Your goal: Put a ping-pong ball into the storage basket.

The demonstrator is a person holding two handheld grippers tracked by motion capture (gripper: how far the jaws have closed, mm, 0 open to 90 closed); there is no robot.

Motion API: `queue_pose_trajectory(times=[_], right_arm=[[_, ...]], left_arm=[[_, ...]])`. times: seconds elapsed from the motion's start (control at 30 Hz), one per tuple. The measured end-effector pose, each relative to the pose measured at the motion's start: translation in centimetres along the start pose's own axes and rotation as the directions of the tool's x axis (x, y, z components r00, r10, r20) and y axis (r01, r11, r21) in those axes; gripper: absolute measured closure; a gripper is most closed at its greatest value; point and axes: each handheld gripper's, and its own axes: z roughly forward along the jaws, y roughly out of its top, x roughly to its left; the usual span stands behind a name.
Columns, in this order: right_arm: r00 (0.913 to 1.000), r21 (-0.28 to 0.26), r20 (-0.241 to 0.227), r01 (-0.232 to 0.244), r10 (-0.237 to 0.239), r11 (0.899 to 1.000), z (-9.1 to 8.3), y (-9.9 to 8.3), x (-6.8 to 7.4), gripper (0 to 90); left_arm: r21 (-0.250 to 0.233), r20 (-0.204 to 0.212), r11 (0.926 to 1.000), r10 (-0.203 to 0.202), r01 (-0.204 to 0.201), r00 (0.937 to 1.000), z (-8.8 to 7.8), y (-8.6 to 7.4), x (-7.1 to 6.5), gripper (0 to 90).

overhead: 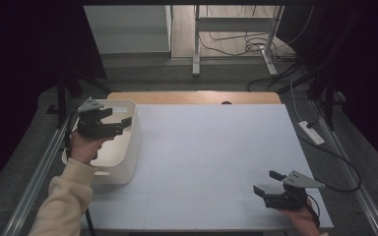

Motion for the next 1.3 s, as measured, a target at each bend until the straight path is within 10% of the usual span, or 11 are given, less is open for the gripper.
queue_pose_trajectory(times=[0.57,1.3], right_arm=[[1.0,-0.003,0.0,0.0,0.0,1.0,0.0,0.0,0.0,13.3],[1.0,-0.005,0.009,-0.002,0.002,1.0,-0.4,-0.1,0.0,13.3]], left_arm=[[-0.07,0.122,0.9974,0.028,-0.02,0.9921,-1.2,-1.5,-2.8,18.4],[-0.082,0.26,0.9909,0.125,-0.107,0.9574,-1.6,-2.5,-8.3,22.3]])
